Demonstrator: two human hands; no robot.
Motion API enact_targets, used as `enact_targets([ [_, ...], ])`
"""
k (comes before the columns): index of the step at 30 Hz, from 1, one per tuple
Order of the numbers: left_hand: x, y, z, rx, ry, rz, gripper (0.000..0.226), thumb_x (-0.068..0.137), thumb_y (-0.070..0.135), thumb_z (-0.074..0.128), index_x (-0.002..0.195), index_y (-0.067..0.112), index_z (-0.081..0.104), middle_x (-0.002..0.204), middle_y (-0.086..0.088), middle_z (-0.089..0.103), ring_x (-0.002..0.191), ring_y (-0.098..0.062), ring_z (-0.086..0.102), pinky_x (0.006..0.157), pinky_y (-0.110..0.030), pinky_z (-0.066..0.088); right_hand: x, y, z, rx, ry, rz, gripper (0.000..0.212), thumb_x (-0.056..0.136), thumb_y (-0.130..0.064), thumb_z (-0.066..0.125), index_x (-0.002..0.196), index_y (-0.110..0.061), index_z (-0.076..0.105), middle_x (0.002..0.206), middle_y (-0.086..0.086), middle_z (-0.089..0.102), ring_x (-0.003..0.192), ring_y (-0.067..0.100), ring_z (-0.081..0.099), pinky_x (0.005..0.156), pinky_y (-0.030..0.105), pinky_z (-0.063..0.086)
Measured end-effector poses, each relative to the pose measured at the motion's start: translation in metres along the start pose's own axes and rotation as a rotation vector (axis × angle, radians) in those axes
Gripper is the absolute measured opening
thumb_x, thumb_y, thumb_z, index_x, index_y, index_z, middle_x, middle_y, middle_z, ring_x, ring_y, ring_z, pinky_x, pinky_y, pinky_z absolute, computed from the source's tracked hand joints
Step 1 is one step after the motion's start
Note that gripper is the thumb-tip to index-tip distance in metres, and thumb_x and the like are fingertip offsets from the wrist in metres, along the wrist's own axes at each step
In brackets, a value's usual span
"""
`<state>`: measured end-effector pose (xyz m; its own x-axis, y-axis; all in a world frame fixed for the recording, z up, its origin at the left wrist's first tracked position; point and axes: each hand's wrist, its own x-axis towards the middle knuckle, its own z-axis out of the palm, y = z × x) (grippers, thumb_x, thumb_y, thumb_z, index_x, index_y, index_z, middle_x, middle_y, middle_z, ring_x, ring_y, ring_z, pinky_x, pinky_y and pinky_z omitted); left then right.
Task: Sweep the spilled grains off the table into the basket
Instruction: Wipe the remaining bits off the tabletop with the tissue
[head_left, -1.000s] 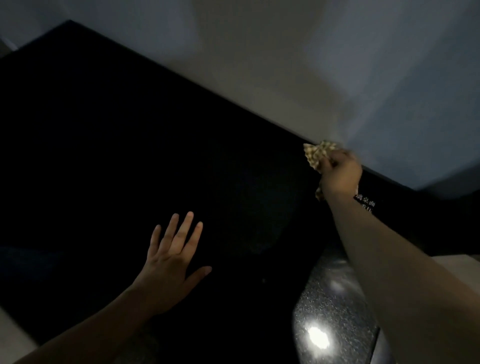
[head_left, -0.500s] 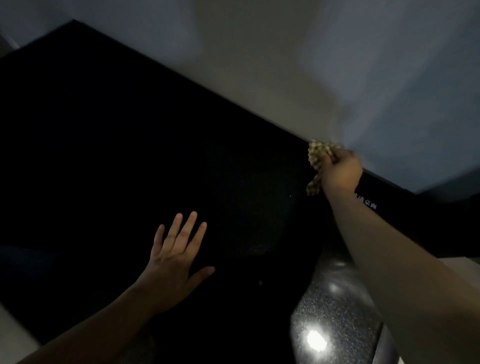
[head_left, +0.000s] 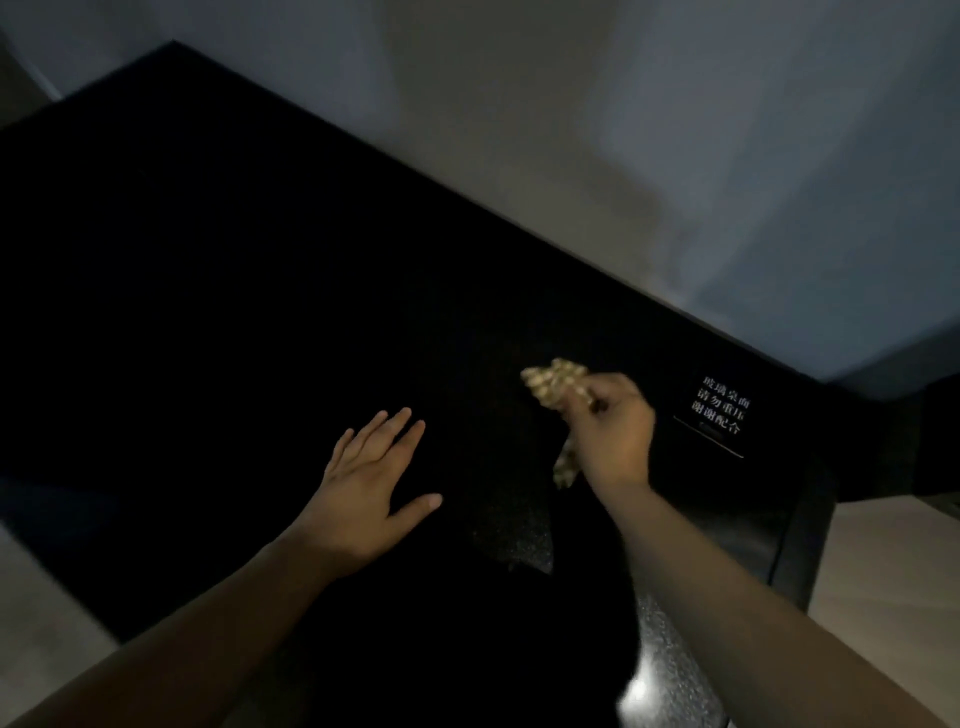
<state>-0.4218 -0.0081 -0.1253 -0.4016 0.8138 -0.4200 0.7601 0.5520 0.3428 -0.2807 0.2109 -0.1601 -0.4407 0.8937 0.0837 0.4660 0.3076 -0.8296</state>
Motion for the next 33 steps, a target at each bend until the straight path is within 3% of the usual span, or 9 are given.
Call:
enact_targets([
  [3,-0.010,-0.007,-0.011,-0.020,0.056,0.031,0.079,0.091,0.053,0.047,0.151,0.023,0.005,0.159,0.004,0.000,0.146,-0.011,-0.005,0.120,-0.036,0.005,0.032,0.005,-0.005,-0.141,0.134,0.031,0.016,0.084,-0.009,0.069,0.099,-0.004,0.072,0.098,0.010,0.062,0.094,0.025,0.059,0.085,0.022,0.043],
  [6,-0.023,-0.020,-0.012,-0.045,0.051,0.040,0.083,0.085,0.065,0.041,0.151,0.021,0.014,0.159,0.003,0.008,0.146,-0.013,0.000,0.120,-0.037,0.010,0.023,0.011,0.011,-0.245,0.073,0.074,0.018,0.086,-0.014,0.067,0.103,-0.008,0.071,0.107,0.010,0.060,0.103,0.027,0.055,0.091,0.033,0.043],
  [9,-0.036,-0.033,-0.006,-0.025,0.066,0.040,0.096,0.069,0.074,0.016,0.150,0.021,0.020,0.158,0.002,0.012,0.145,-0.012,0.002,0.120,-0.038,0.010,-0.026,0.003,0.030,-0.241,0.002,-0.055,0.008,0.084,-0.010,0.066,0.091,-0.011,0.069,0.099,0.006,0.059,0.095,0.021,0.052,0.080,0.025,0.037],
  [12,-0.048,-0.046,-0.001,-0.026,0.077,0.018,0.097,0.069,0.073,0.012,0.149,0.020,0.022,0.158,0.002,0.014,0.145,-0.013,0.003,0.120,-0.038,0.010,-0.085,-0.009,0.036,-0.209,-0.082,-0.147,0.008,0.085,-0.012,0.067,0.091,-0.015,0.070,0.096,-0.002,0.059,0.088,0.011,0.048,0.073,0.021,0.034],
  [16,-0.064,-0.057,0.001,-0.057,0.079,-0.009,0.097,0.070,0.072,0.014,0.149,0.017,0.026,0.157,0.000,0.015,0.146,-0.016,0.006,0.120,-0.037,0.009,-0.126,-0.019,0.034,-0.089,-0.229,-0.116,0.011,0.084,-0.009,0.069,0.093,-0.015,0.073,0.096,-0.008,0.060,0.093,0.011,0.055,0.083,0.022,0.045],
  [21,-0.073,-0.063,0.001,-0.022,0.038,0.010,0.085,0.082,0.068,0.034,0.150,0.019,0.018,0.159,0.001,0.004,0.146,-0.017,-0.001,0.120,-0.037,0.012,-0.061,-0.023,0.013,-0.148,0.127,0.016,0.012,0.084,-0.004,0.067,0.096,-0.004,0.071,0.096,0.008,0.060,0.092,0.030,0.059,0.082,0.026,0.042],
  [26,-0.071,-0.067,0.007,0.028,0.044,0.010,0.077,0.090,0.055,0.048,0.152,0.025,0.014,0.159,0.006,0.001,0.145,-0.013,-0.005,0.120,-0.035,0.010,-0.033,-0.009,0.018,-0.282,0.112,0.164,0.023,0.091,-0.015,0.062,0.113,-0.012,0.068,0.117,0.005,0.057,0.113,0.021,0.051,0.091,0.020,0.032],
  [30,-0.072,-0.072,0.011,-0.003,0.061,0.031,0.075,0.090,0.051,0.051,0.151,0.026,0.015,0.159,0.008,0.001,0.145,-0.011,-0.006,0.120,-0.036,0.010,-0.106,-0.016,0.042,-0.244,0.016,-0.012,0.014,0.089,-0.011,0.062,0.099,-0.011,0.071,0.104,0.003,0.059,0.099,0.019,0.053,0.083,0.016,0.034],
  [33,-0.075,-0.075,0.008,-0.033,0.067,0.052,0.072,0.091,0.048,0.051,0.151,0.024,0.020,0.159,0.008,0.005,0.146,-0.010,-0.001,0.120,-0.035,0.012,-0.177,-0.026,0.050,-0.180,-0.083,-0.135,0.020,0.087,-0.022,0.056,0.093,-0.015,0.073,0.096,-0.001,0.061,0.088,0.012,0.049,0.076,0.015,0.033],
])
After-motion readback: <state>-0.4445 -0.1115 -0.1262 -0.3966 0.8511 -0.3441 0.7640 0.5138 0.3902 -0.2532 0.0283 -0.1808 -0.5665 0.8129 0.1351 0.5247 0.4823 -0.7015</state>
